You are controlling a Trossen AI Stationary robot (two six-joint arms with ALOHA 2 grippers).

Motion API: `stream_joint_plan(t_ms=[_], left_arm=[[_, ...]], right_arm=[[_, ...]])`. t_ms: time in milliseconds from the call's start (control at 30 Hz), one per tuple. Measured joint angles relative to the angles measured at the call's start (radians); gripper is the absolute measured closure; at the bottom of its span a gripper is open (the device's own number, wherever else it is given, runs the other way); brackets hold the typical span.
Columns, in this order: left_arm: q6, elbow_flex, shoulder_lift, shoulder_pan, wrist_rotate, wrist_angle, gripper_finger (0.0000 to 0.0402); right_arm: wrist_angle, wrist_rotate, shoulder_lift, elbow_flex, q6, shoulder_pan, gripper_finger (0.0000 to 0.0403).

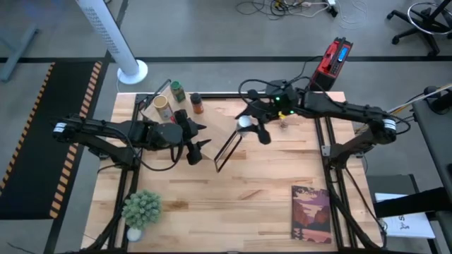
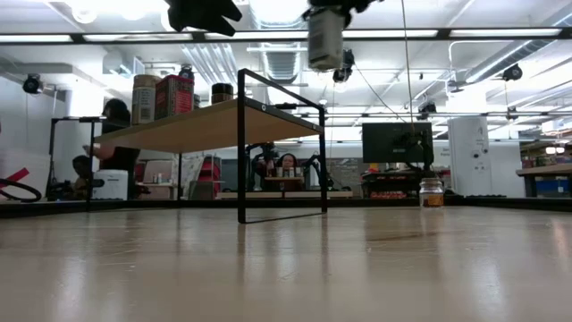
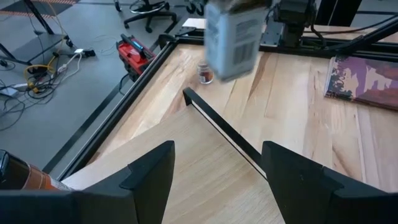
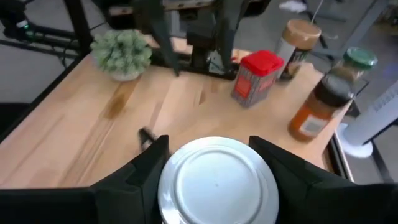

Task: Shelf spices
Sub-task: Remove the white seasoning bottle from the shelf

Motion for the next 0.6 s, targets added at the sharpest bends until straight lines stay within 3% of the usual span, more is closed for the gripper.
stream_joint_plan(t_ms=[367, 600], left_arm=[[-0.018, 0.000, -0.001, -0.009, 0.002, -0.015, 0.0171], [-0.018, 0.000, -0.002, -0.009, 0.001, -0.015, 0.0171]], right_arm=[[-0.270, 0.008, -0.129, -0.105, 0.101, 0.011, 0.0222], [-0.220, 0.061, -0.240, -0.327, 0.157, 0.011, 0.0222]])
